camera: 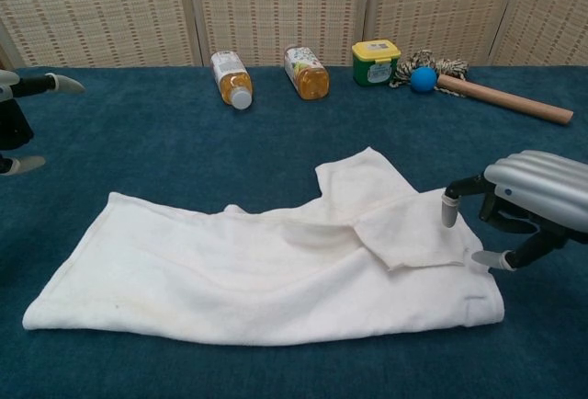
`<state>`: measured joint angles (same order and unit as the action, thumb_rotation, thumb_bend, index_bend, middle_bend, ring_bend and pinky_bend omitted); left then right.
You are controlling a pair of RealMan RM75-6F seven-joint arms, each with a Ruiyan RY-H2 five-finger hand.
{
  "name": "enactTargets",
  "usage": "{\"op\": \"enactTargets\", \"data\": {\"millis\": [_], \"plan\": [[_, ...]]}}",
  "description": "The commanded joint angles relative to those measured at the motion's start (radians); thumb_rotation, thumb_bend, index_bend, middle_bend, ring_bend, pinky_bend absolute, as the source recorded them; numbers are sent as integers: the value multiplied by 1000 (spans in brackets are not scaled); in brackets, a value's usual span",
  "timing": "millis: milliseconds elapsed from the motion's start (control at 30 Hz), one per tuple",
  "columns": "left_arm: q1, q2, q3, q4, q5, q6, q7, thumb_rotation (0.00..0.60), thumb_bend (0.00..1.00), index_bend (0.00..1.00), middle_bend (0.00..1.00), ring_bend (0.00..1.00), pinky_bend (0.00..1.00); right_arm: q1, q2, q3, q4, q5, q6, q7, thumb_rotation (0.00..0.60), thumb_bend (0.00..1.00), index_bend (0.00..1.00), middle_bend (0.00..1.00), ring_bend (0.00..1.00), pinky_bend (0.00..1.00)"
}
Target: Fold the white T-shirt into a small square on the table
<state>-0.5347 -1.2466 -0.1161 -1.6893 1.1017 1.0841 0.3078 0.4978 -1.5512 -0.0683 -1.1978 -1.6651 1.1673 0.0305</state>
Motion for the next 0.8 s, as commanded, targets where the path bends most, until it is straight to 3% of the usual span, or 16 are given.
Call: {"op": "enactTargets", "data": {"millis": [33, 400, 800], "plan": [[1, 2, 1, 0, 1, -1, -3, 600, 406, 5, 936, 848, 960, 6, -12, -5, 11, -2, -15, -15, 600, 254, 420, 947, 981, 1000], [10, 4, 6, 15, 2, -5, -25, 600, 406, 5, 936, 849, 960, 27, -71, 9, 72, 1, -43, -42, 600, 259, 470, 950, 981, 1000], [18, 6, 11, 23, 13, -8, -43, 600, 406, 5, 936, 849, 960, 33, -124, 25, 140, -4, -9, -14, 600, 424, 605, 964, 981, 1000]]}}
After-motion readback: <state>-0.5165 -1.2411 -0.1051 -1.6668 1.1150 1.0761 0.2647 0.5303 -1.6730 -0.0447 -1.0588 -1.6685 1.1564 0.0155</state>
